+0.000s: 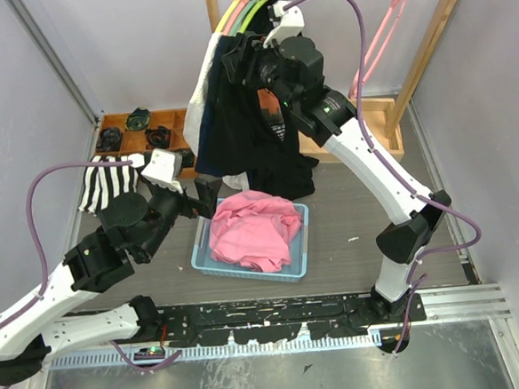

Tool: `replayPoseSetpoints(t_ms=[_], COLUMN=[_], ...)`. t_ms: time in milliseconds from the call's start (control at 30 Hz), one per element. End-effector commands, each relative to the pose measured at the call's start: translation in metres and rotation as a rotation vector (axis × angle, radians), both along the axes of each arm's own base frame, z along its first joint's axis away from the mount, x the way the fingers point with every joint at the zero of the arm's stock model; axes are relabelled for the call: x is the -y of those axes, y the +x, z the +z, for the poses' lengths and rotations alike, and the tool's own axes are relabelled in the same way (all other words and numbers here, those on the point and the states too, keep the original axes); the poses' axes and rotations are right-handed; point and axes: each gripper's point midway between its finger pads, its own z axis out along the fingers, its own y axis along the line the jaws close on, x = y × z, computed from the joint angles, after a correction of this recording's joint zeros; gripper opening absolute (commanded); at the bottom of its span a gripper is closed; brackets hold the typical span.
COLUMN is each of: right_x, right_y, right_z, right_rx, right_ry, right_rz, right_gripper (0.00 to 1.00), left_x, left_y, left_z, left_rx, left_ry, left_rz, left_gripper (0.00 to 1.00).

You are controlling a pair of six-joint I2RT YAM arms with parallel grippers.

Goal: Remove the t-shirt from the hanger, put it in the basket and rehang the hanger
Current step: Pick up the hanger from the clothesline.

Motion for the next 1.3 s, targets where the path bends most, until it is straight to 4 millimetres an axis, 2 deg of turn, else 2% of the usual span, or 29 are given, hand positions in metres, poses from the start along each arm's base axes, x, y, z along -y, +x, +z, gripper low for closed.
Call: replayPoseSetpoints(t_ms=[0,267,533,867,1267], right_x=[0.016,0.023,0.048,0.065,0.044], right_y=[-0.003,0.002,0.002,0.002,0.017], right_z=[0.023,0.016,0.011,0.008,0.0], right_rx=[0.019,-0.02,-0.063,-0.084,-0.098], right_ry=[0.044,0.023,-0.028,-0.094,-0.109], right_rz=[-0.069,-0.121,-0.236,-0.309,-0.262], right_gripper=[0.63,0.63,0.63,0.63,0.63], left_x=[-0.001,0.0,0.003,0.012,0.014], left_y=[0.002,0.002,0.003,0.005,0.005], left_z=[-0.002,-0.002,-0.003,-0.005,-0.007], left_rx=[0.006,0.005,0.004,-0.001,-0.006], left_ry=[0.003,0.005,0.005,0.005,0.003], left_rz=[0.007,0.005,0.002,-0.015,-0.018], left_gripper=[0.98,0.98,0.98,0.98,0.98])
